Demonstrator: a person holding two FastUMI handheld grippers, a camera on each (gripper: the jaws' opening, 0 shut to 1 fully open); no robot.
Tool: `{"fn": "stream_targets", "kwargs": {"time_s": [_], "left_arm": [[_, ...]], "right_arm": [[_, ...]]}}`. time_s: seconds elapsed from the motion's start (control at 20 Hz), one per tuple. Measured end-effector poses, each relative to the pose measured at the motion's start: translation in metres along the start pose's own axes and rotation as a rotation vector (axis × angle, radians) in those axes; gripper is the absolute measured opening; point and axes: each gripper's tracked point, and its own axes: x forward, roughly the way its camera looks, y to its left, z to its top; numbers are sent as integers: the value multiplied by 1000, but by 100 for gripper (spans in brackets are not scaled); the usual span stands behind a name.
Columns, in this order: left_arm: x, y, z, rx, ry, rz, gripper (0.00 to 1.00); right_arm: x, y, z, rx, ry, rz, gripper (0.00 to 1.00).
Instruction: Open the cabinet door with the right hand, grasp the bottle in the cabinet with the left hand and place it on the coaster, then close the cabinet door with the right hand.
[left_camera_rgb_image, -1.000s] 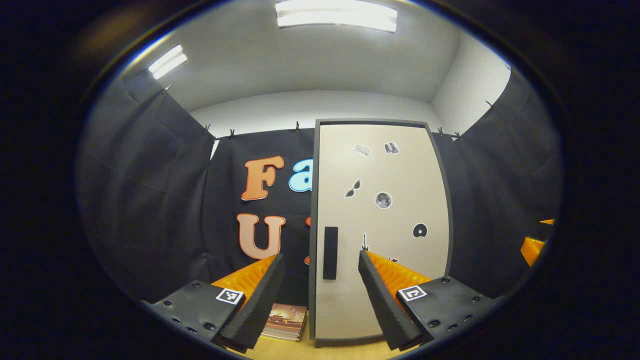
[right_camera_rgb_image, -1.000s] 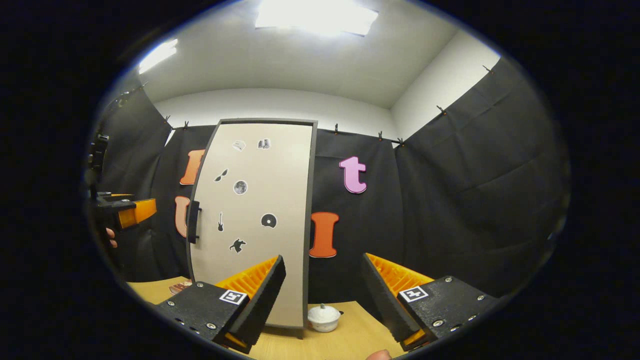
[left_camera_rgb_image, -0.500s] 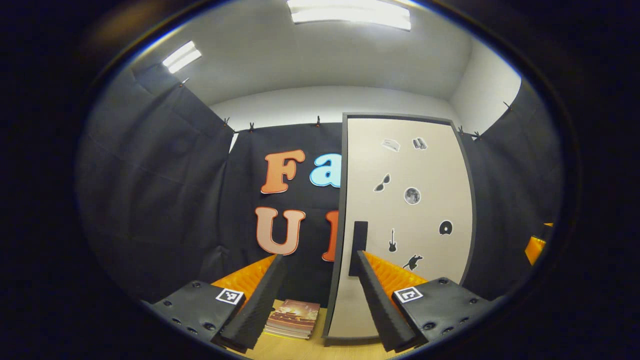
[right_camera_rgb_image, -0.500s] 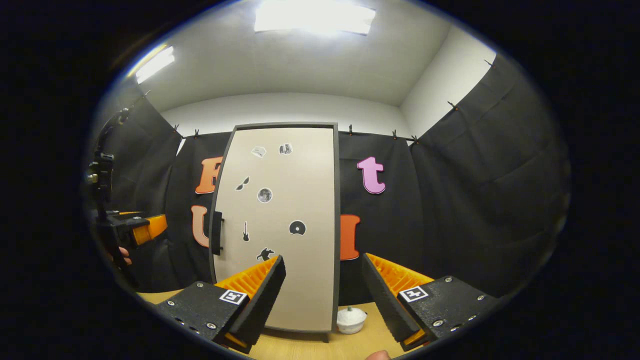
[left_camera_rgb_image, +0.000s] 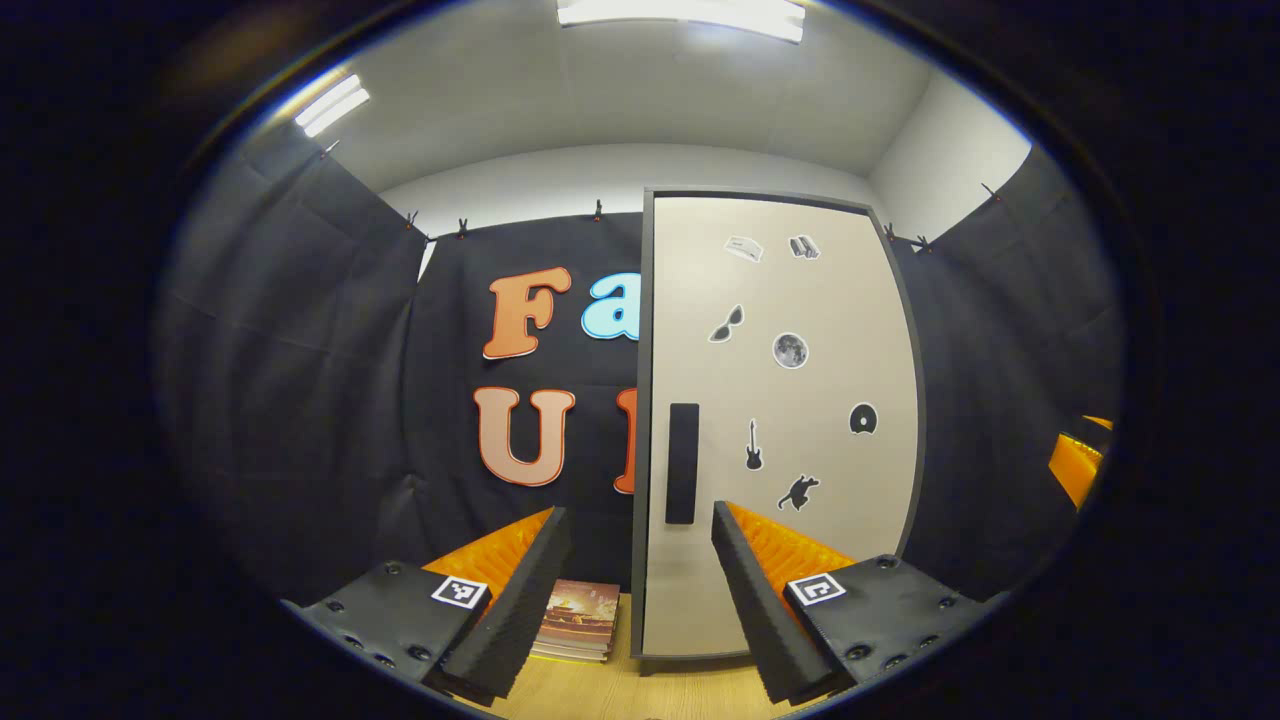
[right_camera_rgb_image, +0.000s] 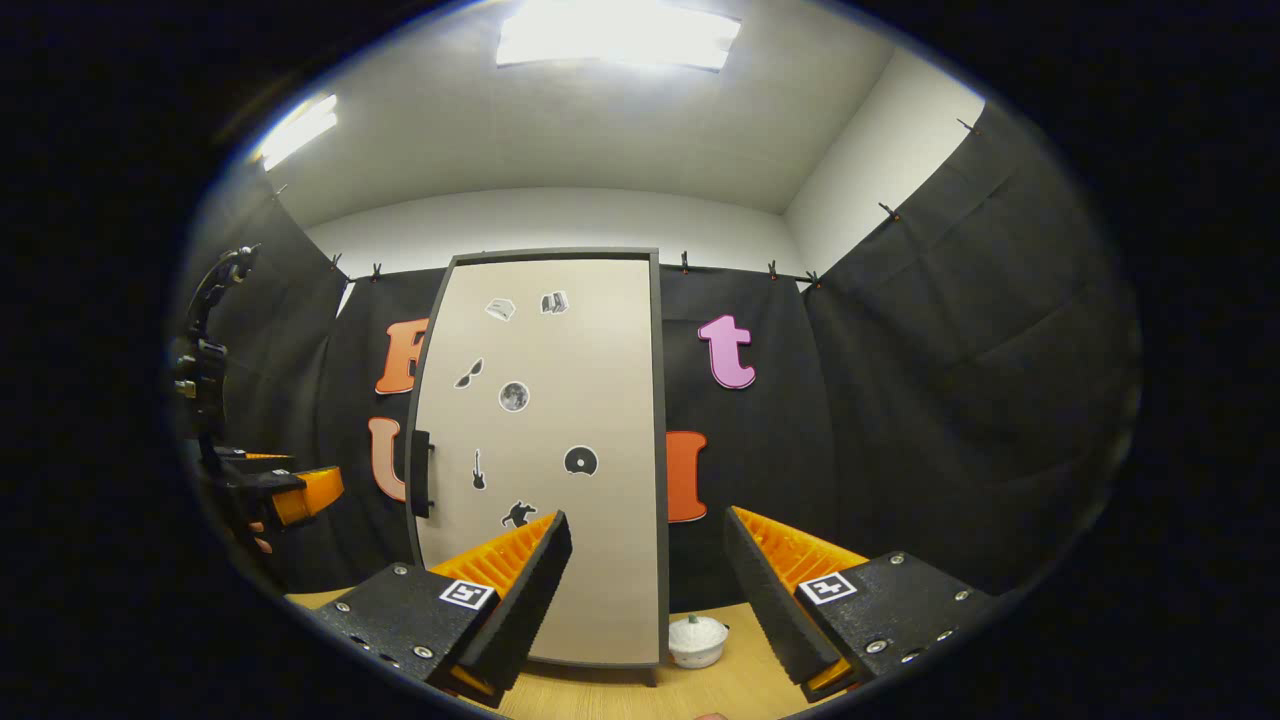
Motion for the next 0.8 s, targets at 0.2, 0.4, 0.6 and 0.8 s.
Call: {"fn": "stream_targets", "kwargs": {"time_s": [0.2, 0.4, 0.6, 0.8], "left_arm": [[1, -5, 9, 39, -36, -18, 94], [2, -1, 12, 36, -50, -24, 92], [7, 22, 0, 6, -11, 16, 94], [10, 48, -7, 26, -7, 57, 96]], "right_arm": [[6, 6, 1, -9, 2, 8, 95], [12, 22, -5, -7, 34, 33, 95], [19, 48, -13, -4, 66, 90, 95], [26, 85, -20, 5, 85, 160, 95]]}}
